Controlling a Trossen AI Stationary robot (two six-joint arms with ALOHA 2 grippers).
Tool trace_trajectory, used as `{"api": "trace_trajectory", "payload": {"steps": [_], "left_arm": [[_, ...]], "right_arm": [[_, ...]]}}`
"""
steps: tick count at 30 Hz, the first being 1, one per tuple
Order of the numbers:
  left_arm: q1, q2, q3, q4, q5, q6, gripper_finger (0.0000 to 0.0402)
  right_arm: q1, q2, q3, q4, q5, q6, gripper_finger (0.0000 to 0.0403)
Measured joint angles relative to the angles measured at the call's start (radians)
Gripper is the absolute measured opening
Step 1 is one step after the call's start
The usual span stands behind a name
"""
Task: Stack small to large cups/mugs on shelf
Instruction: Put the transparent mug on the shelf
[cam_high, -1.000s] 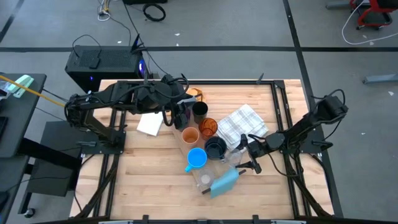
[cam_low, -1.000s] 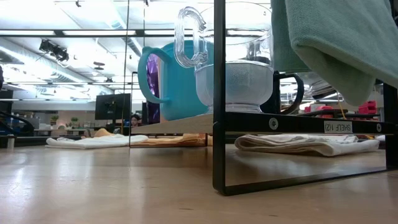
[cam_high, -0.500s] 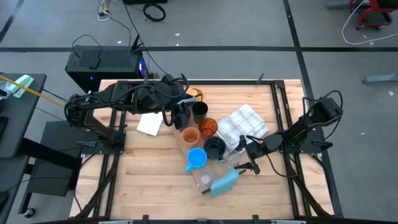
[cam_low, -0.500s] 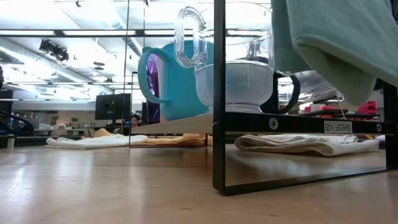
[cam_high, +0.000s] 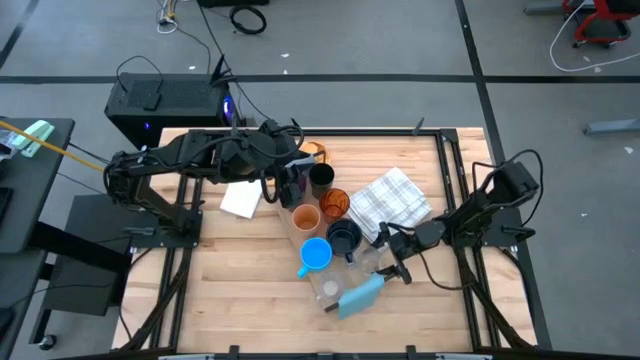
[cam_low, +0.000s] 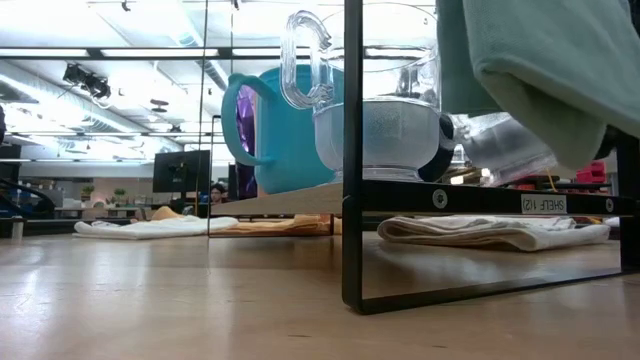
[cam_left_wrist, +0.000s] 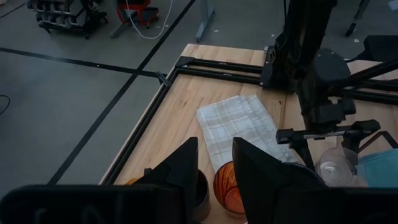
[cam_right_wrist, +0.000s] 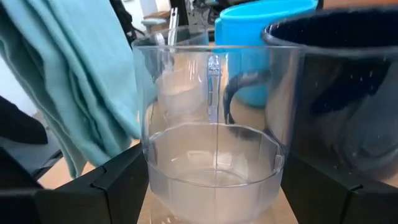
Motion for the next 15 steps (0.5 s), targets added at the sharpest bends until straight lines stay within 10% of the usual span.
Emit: {"api": "trace_trajectory", "payload": {"steps": [15], "left_arm": [[0.000, 0.000, 0.000, 0.000, 0.000, 0.011, 0.0107]], "right_arm": [[0.019, 0.017, 0.000, -0.001, -0.028, 0.028, 0.0320]]}}
